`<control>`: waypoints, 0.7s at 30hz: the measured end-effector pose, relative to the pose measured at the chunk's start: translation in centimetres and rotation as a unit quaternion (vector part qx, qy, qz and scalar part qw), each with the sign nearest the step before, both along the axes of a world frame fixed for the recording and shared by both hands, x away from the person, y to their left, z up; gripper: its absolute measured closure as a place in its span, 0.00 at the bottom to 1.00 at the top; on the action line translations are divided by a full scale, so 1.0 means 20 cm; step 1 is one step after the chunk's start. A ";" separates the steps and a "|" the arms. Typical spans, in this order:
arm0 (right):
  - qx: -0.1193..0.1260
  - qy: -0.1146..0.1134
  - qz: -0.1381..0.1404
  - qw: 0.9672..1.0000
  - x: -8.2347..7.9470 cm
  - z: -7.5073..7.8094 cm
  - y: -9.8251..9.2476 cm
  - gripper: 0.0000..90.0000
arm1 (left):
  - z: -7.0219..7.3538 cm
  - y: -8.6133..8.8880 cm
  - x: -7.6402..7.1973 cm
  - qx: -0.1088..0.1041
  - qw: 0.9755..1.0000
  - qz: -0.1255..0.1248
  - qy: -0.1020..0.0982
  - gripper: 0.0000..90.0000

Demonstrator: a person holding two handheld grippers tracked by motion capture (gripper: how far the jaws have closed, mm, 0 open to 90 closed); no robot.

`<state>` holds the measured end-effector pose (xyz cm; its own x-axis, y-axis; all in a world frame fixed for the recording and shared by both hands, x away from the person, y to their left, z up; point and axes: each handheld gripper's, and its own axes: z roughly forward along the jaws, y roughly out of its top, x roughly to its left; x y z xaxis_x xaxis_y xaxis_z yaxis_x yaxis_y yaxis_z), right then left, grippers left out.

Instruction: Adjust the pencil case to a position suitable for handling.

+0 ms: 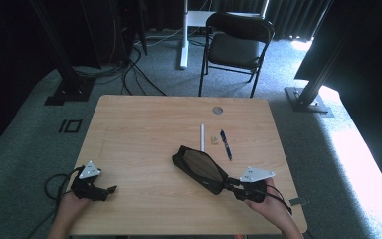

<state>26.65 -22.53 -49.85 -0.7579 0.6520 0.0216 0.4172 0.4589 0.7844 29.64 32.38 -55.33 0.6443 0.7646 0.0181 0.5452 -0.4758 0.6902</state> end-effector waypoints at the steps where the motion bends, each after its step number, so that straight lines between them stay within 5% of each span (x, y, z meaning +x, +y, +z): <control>1: -0.002 0.002 -0.003 1.000 -0.01 0.00 -0.02 0.81 | 0.00 0.00 0.00 0.000 1.000 0.000 0.000 0.02; 14: -0.001 0.002 -0.021 1.000 -0.09 0.00 -0.12 0.80 | 0.00 0.00 0.00 0.000 1.000 -0.001 -0.001 0.02; 21: 0.012 -0.012 -0.029 0.999 -0.10 0.06 -0.15 0.73 | 0.00 0.00 0.00 0.000 1.000 0.000 -0.001 0.02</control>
